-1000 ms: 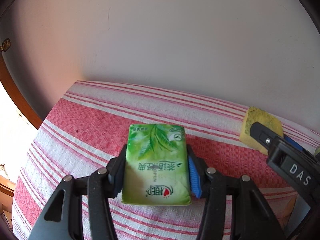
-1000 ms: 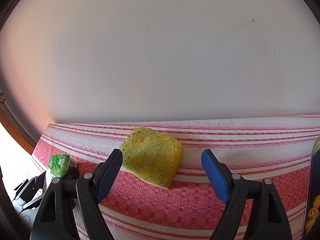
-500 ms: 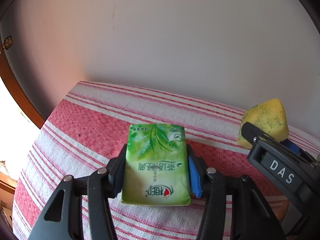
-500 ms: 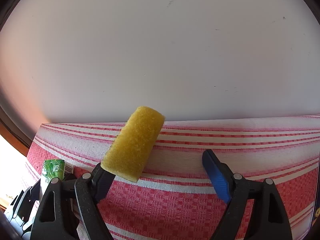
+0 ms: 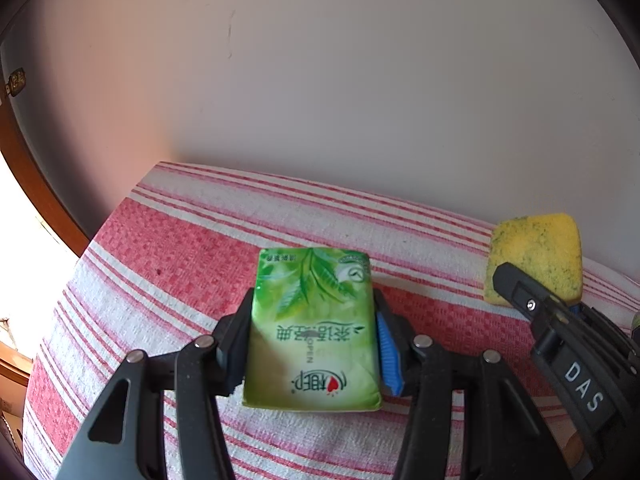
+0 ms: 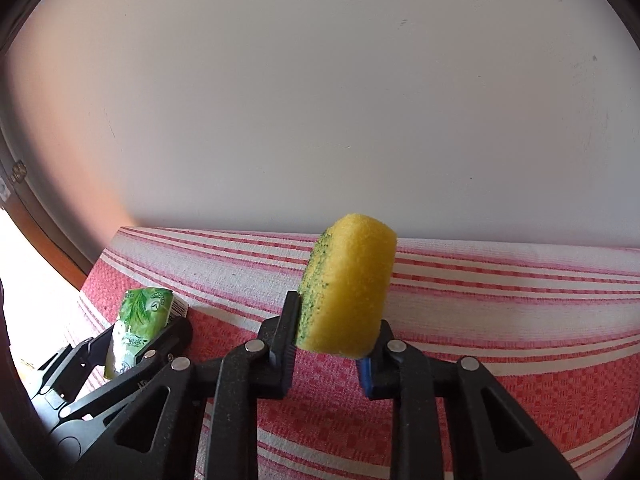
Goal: Organize objects
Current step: 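Carry the tissue pack and sponge over the tin with both tools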
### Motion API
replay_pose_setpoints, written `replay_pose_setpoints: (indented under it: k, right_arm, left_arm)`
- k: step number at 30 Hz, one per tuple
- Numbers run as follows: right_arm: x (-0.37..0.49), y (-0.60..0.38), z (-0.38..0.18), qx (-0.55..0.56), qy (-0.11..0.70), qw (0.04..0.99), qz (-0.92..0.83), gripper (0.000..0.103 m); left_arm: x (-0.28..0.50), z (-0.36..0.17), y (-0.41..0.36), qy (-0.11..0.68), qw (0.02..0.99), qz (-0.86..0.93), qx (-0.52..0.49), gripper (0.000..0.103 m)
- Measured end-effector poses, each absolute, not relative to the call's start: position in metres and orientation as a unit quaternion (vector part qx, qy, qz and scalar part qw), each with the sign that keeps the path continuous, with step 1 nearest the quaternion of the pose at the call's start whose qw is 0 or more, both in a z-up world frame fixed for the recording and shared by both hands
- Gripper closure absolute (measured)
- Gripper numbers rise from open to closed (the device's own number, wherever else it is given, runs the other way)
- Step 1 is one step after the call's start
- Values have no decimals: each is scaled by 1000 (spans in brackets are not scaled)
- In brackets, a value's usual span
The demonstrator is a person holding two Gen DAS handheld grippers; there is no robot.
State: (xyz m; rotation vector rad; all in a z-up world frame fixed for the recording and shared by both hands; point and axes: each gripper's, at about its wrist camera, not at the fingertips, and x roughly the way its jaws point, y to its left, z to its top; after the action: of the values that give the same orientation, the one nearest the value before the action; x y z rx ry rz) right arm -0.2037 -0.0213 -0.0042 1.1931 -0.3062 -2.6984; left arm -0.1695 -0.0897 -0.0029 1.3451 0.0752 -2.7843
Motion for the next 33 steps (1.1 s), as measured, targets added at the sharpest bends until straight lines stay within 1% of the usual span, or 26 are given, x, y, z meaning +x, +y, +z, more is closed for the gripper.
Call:
replay_pose_setpoints:
  k: [4, 8, 13, 21, 22, 26, 28, 29, 33]
  right_arm:
    - [-191, 5, -4, 387, -147, 113, -903, 77]
    - [-172, 24, 0, 367, -162, 138, -906, 77]
    - [-138, 41, 9, 334, -172, 121, -919, 77]
    - [-86, 39, 37, 241, -114, 40, -963, 77]
    - [-83, 50, 47, 234, -104, 35, -966, 77]
    - [-72, 37, 50, 212, -77, 18, -974, 77]
    - [-72, 30, 49, 206, -70, 15, -976, 77]
    - [-79, 15, 44, 205, -66, 14, -977, 77]
    - [-78, 20, 46, 202, -63, 12, -977, 77]
  left_arm:
    - [-169, -1, -87, 23, 24, -900, 435, 50]
    - [-167, 0, -87, 24, 24, -900, 435, 50]
    - [-168, 1, -88, 22, 24, -900, 435, 51]
    - [-153, 12, -82, 25, 47, -908, 416, 51]
    - [-153, 14, -85, 22, 50, -910, 412, 51]
    - [-139, 22, -79, 13, 63, -917, 394, 51]
    - [-129, 26, -96, 11, 69, -920, 385, 51]
    - [-131, 28, -91, 12, 71, -922, 381, 51]
    - [-128, 29, -91, 12, 75, -928, 365, 51]
